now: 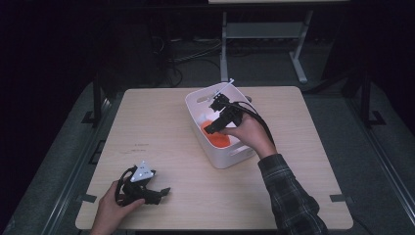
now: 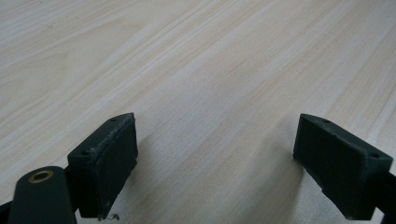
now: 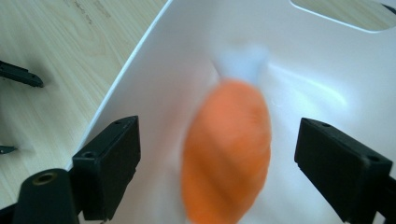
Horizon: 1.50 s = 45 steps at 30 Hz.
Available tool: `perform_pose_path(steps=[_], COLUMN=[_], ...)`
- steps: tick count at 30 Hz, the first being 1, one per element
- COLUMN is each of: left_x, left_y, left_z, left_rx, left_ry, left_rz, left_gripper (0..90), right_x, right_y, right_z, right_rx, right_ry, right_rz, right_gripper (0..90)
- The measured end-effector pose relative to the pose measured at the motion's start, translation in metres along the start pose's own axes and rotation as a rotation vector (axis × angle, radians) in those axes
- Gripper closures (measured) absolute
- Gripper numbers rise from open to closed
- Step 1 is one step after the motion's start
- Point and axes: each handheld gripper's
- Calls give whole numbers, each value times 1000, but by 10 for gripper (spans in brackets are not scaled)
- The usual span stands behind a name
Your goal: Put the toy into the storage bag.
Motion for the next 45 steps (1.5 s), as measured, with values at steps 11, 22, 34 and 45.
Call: perform_pose_path(steps=[11, 22, 34, 45], left_x=[0, 0, 0, 0], left_y=[0, 0, 0, 0], left_z=[0, 0, 0, 0], left_rx=[2, 4, 3, 3], left_ry=[1, 0, 0, 1], left_rz=[3, 5, 4, 4], left_gripper=[127, 128, 128, 127], right_x=[5, 13, 28, 41], right_y=[-7, -23, -53, -89], right_z=[24, 51, 80, 107], right_rx=[41, 73, 111, 148], right_ry=[6, -7, -23, -42], right_rz=[-4, -14, -46, -87], right_gripper=[141, 141, 140, 140])
Point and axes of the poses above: each handheld gripper's, and its own axes: z roughly backward along the jaws, y roughly out of its top, x roughly to its right, and after that the axes turned 1 degree about x, right-handed
